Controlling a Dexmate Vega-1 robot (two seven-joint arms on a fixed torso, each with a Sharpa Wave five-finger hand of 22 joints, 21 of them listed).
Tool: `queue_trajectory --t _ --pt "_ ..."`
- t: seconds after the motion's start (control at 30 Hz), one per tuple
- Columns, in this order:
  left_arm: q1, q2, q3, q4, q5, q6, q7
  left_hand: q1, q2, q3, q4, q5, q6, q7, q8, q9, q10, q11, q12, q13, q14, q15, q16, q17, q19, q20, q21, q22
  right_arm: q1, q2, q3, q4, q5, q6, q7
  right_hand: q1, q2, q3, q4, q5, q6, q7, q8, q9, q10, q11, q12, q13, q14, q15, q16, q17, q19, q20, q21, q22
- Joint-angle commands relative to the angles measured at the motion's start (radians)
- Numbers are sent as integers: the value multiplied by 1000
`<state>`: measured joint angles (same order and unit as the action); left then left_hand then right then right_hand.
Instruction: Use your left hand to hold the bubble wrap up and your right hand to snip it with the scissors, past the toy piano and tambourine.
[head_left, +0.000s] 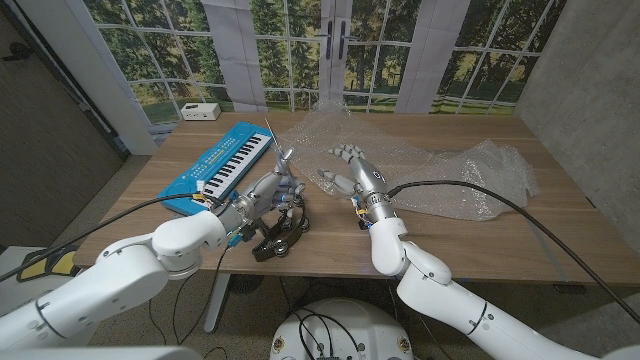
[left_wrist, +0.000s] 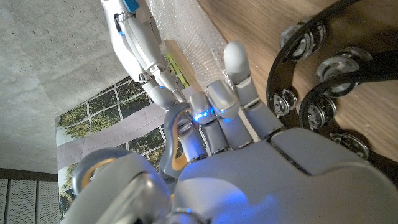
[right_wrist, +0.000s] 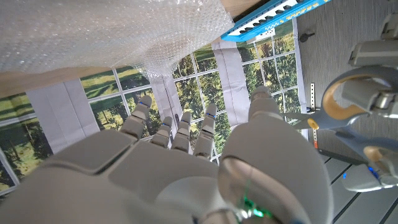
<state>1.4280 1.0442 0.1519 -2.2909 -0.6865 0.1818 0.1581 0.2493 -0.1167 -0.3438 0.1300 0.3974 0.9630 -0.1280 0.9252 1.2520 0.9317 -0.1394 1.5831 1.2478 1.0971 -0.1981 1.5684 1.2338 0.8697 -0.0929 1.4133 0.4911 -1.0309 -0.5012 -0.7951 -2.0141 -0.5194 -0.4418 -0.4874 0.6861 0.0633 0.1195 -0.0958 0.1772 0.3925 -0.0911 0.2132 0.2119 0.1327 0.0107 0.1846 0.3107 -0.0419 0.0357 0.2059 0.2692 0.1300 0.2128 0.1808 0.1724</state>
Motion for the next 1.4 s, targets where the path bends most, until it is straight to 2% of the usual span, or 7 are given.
queue_trajectory --t 0.03,0.13,0.87,1.0,1.33,1.37,1.4 --pt "12 7 -13 -9 8 23 2 -3 -19 -4 7 -2 -5 5 666 1 48 -53 4 3 6 -2 3 5 7 -2 8 -1 63 65 -100 42 -127 -115 21 -23 -5 -12 3 0 9 31 5 5 -18 26 2 -3 -14 6 -1 -2 -15 1 2 2" --pt "12 6 -15 -9 6 26 1 -6 -22 -5 8 -2 -5 5 666 1 47 -54 4 3 4 -2 3 5 6 -2 8 -1 77 82 -120 72 -155 -128 7 -27 -5 -14 2 2 22 42 9 6 -14 50 7 -7 -14 7 0 -4 -16 0 4 2" --pt "48 3 -46 -10 15 18 -11 -14 -21 -1 15 0 -8 3 666 1 48 -51 4 3 9 -3 4 4 7 -4 9 -3 165 141 -221 222 -257 -190 -3 -2 7 -1 -17 5 60 49 19 7 -3 59 17 -24 2 -6 8 -14 11 -4 16 2" --pt "49 4 -51 -13 13 23 -15 -14 -21 0 15 1 -8 4 666 1 48 -54 4 3 8 -3 4 4 7 -4 9 -4 184 137 -234 245 -260 -174 16 13 16 8 -28 4 43 18 9 9 -43 30 6 -36 -41 -22 -5 -20 -3 -6 9 1" --pt "47 5 -55 -18 14 28 -26 -14 -20 0 16 2 -9 3 666 1 47 -54 4 3 7 -3 3 5 7 -4 10 -5 202 168 -245 319 -266 -180 -12 28 19 15 -37 3 64 15 14 9 -56 -11 7 -45 -58 -32 -6 -24 -18 -25 5 1" --pt "47 4 -56 -18 13 28 -27 -14 -20 0 16 2 -9 4 666 1 47 -54 4 3 7 -3 3 4 7 -4 9 -6 207 165 -246 323 -260 -171 -7 31 19 17 -40 2 68 14 14 9 -58 -35 8 -48 -63 -41 -6 -26 -20 -27 5 1" --pt "47 5 -56 -19 13 30 -26 -14 -20 0 16 2 -8 4 666 1 46 -56 4 3 7 -3 4 5 7 -4 9 -6 209 165 -247 326 -257 -170 -2 38 20 20 -44 2 98 -15 23 8 -60 -62 10 -54 -66 -52 -3 -29 -17 -37 7 0"
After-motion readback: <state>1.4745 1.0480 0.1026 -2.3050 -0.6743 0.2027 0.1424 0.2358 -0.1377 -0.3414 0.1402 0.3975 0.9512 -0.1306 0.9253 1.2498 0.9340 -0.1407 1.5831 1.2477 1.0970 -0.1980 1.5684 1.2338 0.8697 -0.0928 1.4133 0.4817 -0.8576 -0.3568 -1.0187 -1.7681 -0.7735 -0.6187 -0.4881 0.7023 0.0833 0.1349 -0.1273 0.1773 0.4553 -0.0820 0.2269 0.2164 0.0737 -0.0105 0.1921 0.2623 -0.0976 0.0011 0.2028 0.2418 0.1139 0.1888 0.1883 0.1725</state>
